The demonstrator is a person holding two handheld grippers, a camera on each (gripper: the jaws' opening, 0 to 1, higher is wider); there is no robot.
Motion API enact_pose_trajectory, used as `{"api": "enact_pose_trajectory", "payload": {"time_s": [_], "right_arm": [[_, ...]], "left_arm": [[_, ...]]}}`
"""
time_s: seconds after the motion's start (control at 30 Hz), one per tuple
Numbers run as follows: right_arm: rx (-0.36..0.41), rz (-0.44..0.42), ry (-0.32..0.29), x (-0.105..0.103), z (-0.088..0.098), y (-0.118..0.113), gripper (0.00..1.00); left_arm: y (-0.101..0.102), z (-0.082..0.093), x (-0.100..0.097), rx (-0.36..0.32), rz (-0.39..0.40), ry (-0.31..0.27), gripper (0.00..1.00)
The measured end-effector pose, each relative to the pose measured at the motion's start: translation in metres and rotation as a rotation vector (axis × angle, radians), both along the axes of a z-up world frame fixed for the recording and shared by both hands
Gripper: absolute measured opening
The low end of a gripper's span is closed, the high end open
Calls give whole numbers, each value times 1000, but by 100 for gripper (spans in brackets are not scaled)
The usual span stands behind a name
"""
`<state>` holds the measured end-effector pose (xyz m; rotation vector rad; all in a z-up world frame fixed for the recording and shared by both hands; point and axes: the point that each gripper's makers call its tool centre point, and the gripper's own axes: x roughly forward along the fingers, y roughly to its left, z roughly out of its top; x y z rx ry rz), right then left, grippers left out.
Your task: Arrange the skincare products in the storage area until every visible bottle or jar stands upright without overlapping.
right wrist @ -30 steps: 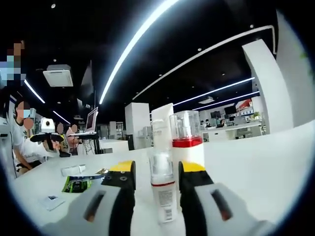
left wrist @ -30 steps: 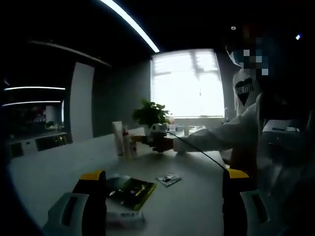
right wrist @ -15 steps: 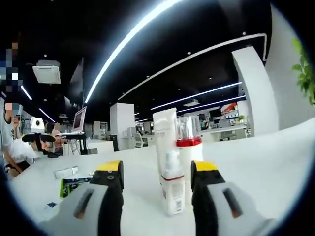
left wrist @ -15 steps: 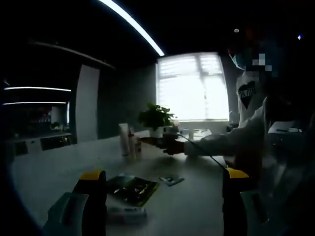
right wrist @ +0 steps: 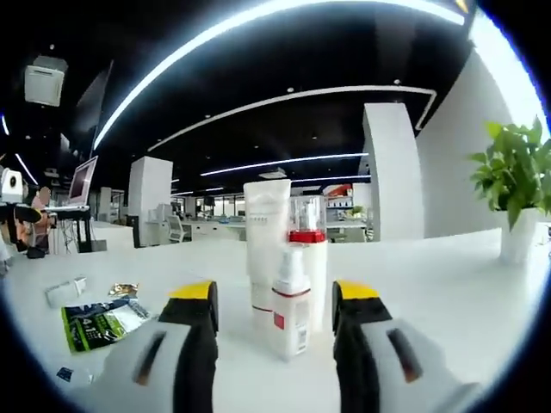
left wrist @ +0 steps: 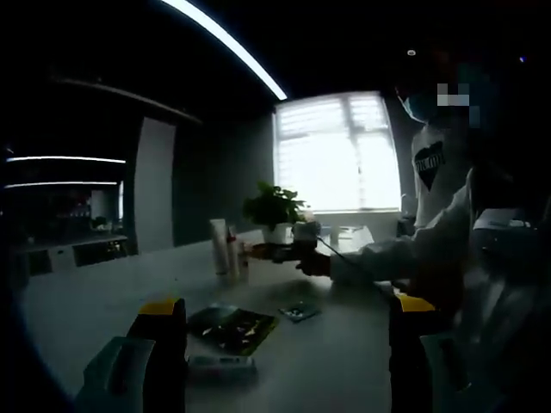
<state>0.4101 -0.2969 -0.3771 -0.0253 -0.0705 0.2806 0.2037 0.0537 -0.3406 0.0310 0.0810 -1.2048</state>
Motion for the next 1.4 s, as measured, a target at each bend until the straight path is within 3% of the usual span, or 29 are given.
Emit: {"api": "enact_pose_trajectory", "payload": {"time_s": [0.23, 0.33, 0.57, 0.73, 0.97, 1.4], "right_arm": [[-23, -149, 33, -2, -3, -11, 50], [-3, -185, 35, -2, -4, -11, 50], [-31, -253, 66, 2, -9, -1, 39], [-52, -315, 71, 1, -8, -2, 38], [-36, -367, 96, 3, -18, -5, 36], [-53, -454, 105, 23, -17, -12, 31]], "left_arm": [[6, 0, 0, -5, 21, 0, 100], [7, -2, 1, 2, 30, -2, 100], [11, -3, -1, -9, 24, -7, 100], [16, -3, 0, -13, 30, -13, 100], [21, -5, 3, -8, 34, -13, 100], [30, -4, 2, -20, 41, -13, 100]]}}
